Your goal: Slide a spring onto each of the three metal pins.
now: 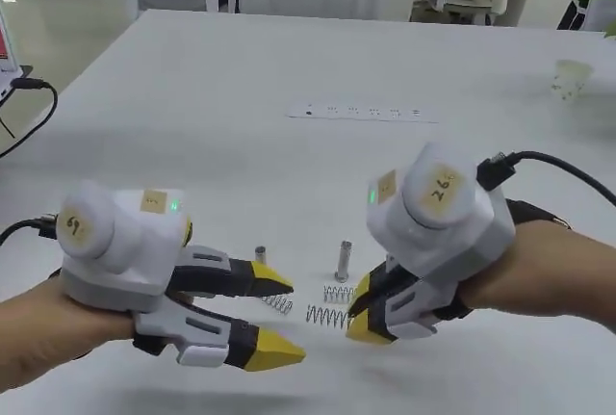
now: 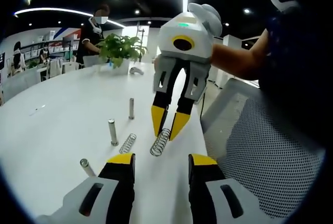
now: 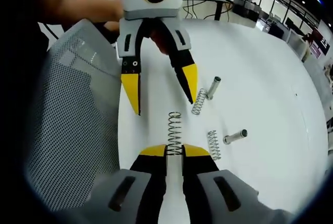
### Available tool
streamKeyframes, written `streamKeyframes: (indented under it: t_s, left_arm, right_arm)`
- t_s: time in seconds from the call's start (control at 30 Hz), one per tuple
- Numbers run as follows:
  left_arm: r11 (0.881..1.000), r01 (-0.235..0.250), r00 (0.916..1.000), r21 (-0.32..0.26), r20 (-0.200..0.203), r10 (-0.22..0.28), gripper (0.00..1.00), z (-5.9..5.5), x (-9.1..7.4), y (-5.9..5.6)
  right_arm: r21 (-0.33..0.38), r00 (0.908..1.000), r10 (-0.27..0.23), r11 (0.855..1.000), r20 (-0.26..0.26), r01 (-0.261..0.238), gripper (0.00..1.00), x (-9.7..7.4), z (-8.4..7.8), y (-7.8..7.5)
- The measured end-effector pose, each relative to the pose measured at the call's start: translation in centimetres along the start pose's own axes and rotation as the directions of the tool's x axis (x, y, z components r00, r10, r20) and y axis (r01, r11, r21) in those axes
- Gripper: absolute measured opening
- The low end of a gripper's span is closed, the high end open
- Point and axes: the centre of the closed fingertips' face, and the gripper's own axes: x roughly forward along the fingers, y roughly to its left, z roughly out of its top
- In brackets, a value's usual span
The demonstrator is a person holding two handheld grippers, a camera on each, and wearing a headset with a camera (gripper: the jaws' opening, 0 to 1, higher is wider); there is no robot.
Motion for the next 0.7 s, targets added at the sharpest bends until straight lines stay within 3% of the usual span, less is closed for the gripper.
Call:
streamKeyframes:
  t_s: [0.7]
  left_arm:
    - [0.996, 0.072, 0.9965, 0.051, 0.039, -0.074, 0.16, 0.0, 0.8, -0.6]
  right_arm:
    - [-0.032, 0.9996, 0.021, 0.999, -0.020, -0.022, 0.08, 0.3, 1.2, 0.8]
